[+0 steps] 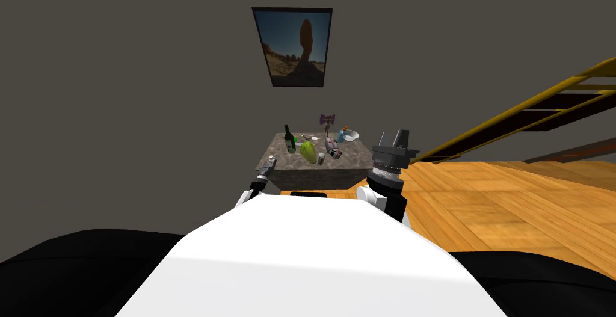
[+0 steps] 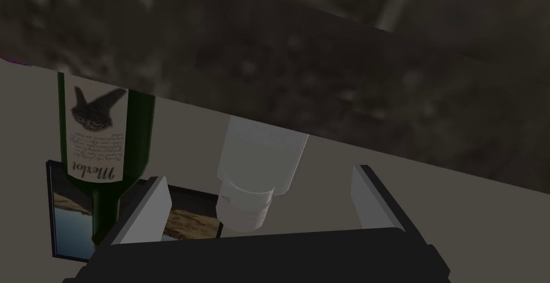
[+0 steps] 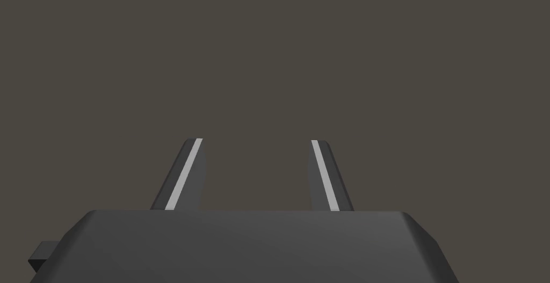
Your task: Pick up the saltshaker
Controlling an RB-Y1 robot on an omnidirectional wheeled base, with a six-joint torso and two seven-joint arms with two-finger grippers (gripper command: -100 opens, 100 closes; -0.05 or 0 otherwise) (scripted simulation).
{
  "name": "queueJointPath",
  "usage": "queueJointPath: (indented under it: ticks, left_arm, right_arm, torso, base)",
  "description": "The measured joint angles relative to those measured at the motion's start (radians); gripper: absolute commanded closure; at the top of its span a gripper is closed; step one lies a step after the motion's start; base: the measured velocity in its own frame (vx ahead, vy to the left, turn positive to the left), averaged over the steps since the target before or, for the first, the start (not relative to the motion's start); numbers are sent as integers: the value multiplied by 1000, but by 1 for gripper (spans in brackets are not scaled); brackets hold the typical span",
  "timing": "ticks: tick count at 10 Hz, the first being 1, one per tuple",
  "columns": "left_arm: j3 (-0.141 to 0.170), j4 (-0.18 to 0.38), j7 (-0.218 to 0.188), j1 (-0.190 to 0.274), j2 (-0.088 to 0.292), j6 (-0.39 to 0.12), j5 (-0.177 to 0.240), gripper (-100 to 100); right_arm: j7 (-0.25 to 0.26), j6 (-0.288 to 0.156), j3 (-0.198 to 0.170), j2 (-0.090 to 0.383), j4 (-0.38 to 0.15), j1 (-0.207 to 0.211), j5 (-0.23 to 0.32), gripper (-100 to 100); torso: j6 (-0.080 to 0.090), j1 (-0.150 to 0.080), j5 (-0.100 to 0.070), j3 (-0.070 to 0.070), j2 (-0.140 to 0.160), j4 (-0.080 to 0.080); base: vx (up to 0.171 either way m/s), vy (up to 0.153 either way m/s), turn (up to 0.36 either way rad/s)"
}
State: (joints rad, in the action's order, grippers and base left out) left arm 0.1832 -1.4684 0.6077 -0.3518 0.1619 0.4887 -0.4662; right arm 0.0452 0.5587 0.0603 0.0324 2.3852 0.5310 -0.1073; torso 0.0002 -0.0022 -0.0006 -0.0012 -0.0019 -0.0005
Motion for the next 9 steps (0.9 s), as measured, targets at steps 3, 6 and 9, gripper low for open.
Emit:
queueJointPath:
  ticks: [3, 6, 9]
  left_arm:
    - [-27, 81, 4, 76, 35, 20, 29, -100]
    - [-45, 157, 8, 144, 59, 36, 49, -100]
    - [-60, 246, 15, 218, 80, 55, 69, -100]
  right_arm:
    - [0, 0, 0, 0, 0, 0, 0, 0]
    - [0, 0, 0, 0, 0, 0, 0, 0]
    - [0, 0, 0, 0, 0, 0, 0, 0]
  torso:
    - [0, -3, -1, 3, 4, 1]
    - [0, -2, 0, 2, 4, 1]
    - [0, -2, 0, 2, 4, 1]
  base:
    - [-34, -44, 78]
    - [-20, -27, 51]
    - [-23, -25, 65]
